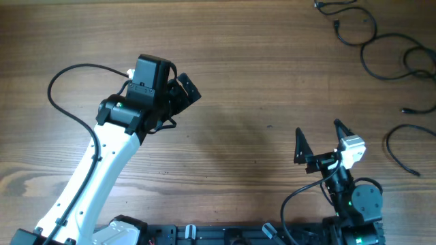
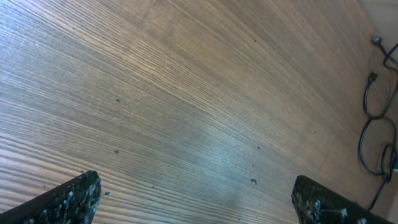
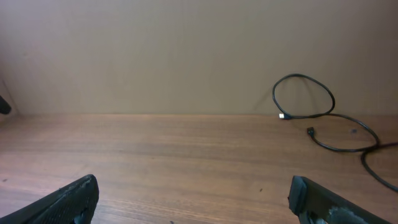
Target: Untangle cables
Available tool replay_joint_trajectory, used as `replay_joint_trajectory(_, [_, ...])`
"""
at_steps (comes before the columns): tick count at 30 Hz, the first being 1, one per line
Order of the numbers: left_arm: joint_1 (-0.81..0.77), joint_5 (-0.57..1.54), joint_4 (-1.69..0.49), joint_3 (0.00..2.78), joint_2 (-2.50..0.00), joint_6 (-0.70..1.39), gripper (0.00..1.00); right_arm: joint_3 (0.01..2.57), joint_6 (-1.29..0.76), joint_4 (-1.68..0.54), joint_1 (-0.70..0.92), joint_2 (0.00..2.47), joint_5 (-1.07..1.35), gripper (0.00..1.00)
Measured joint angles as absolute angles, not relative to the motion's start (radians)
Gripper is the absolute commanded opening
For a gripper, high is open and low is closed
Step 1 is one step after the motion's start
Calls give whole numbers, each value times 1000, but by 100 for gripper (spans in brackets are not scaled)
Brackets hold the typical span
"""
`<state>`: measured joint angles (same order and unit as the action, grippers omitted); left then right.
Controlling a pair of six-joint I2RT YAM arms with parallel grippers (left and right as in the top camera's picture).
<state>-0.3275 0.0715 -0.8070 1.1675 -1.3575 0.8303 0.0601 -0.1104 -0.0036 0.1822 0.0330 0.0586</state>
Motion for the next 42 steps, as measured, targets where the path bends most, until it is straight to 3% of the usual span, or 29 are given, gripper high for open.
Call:
replay_joint_trajectory(31, [-327,71,-812,1168,-1357,830,100,7,-110,-1,182,19,59,100])
replay_joint_trajectory(36, [-320,-24,-849,1166,-1348,812,100,7,-110,-1,182,19,59,100])
replay_joint_trajectory(38, [-319,-45,-785,1149,-1316,805,100,7,-110,-1,182,19,59,100])
replay_joint_trajectory(42, [-321,-39,-435,939,-1108,691,100,7,-110,1,182,16,59,100])
